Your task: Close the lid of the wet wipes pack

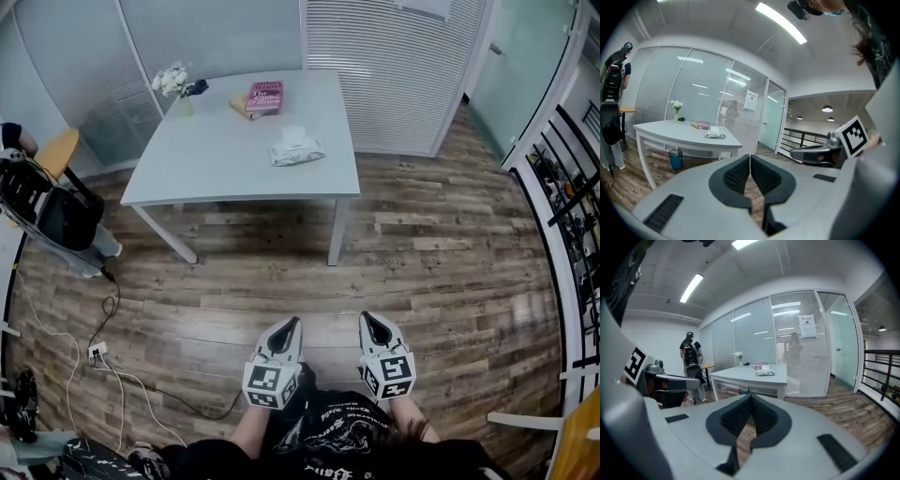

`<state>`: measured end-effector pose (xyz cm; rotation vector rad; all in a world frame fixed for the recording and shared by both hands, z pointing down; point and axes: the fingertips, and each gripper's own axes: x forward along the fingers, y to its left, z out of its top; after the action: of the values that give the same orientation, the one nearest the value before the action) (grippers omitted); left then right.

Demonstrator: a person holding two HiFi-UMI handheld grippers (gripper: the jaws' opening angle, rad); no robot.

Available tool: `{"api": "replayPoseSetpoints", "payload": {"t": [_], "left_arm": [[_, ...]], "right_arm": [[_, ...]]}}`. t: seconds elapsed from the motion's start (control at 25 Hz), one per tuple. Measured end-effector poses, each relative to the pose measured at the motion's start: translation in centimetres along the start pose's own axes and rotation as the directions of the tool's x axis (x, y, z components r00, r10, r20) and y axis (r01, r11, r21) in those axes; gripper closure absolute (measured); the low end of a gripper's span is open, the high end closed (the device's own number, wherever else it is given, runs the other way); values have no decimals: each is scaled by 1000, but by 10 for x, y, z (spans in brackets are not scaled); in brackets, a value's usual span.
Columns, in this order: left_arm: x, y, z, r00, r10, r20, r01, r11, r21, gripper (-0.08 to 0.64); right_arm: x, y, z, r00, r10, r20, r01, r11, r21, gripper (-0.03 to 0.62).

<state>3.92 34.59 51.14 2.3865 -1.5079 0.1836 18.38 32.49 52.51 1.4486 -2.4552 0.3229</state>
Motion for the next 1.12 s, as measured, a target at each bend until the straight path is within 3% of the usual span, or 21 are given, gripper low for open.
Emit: {"api": "replayPoseSetpoints", "payload": {"t": [0.6, 1.12], "left_arm": [[58, 128, 45, 999, -52, 4, 52, 998, 35, 549], [93, 146, 52, 996, -89, -26, 90, 996, 31, 549]], "right_arm": [[128, 33, 46, 999, -33, 13, 33, 999, 5, 594], [167, 6, 46, 998, -60, -30, 61, 997, 40, 594]]}}
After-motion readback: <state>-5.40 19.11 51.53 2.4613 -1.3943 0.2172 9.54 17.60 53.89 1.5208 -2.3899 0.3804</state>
